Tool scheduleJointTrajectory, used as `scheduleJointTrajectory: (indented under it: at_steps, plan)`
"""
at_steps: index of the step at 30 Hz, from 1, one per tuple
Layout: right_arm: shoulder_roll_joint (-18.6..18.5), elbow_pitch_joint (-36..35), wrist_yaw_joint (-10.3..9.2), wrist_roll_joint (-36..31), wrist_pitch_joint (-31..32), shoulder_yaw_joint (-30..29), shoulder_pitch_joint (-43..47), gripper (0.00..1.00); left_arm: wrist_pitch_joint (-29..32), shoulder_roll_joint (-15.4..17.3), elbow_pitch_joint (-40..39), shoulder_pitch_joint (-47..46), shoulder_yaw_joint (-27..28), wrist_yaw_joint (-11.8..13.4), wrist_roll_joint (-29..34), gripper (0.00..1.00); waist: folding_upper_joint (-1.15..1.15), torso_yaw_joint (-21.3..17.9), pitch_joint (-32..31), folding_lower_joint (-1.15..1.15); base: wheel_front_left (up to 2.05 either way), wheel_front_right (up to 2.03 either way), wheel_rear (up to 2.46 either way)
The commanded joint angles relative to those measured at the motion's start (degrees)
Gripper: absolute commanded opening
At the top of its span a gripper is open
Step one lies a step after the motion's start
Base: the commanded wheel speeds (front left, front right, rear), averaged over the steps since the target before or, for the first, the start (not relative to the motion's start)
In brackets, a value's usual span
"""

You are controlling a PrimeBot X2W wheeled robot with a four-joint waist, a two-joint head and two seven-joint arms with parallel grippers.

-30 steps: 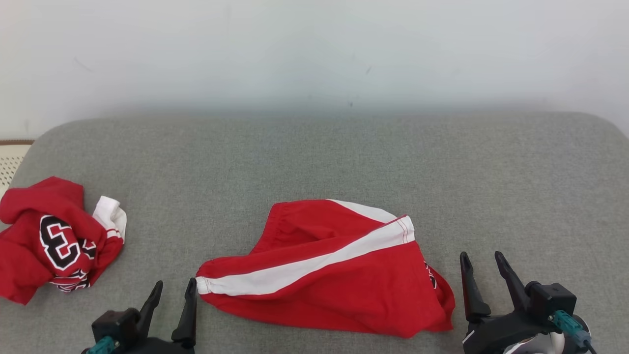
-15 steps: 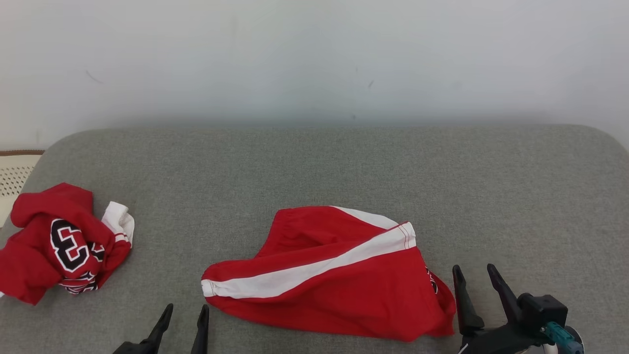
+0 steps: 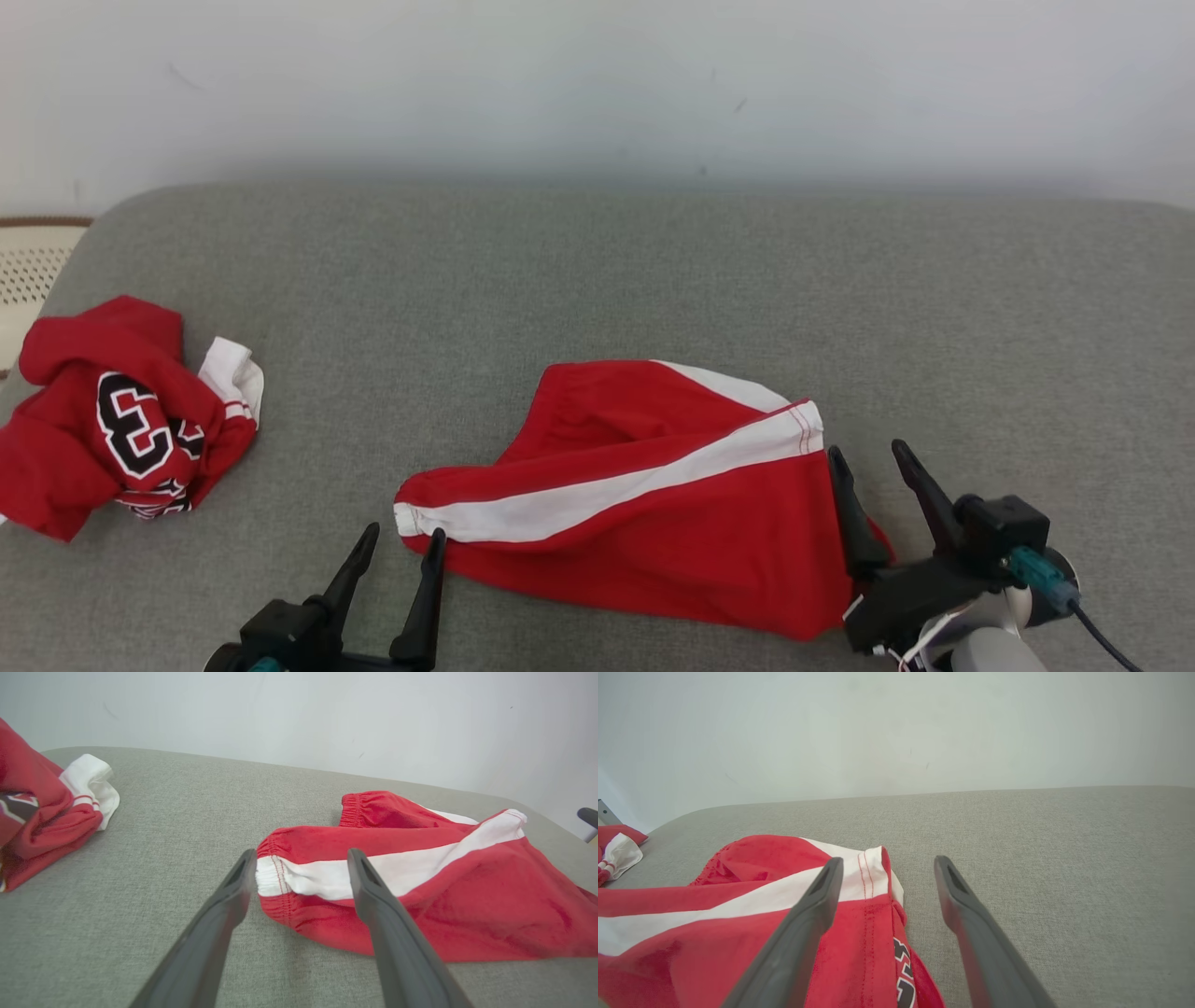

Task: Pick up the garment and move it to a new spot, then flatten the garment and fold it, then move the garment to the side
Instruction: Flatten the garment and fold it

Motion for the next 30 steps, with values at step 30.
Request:
scheduleJointTrajectory:
  at_steps: [30]
  plan:
    - [-3.93,6.51,-0.06,15.02,-0.01,8.36,-9.85,0.67,-0.09,0.04,-0.96,-3.71,-2.14,-0.07,-3.91,1.0,0.0,5.18,7.37,-0.01,0.0,0.0,0.0]
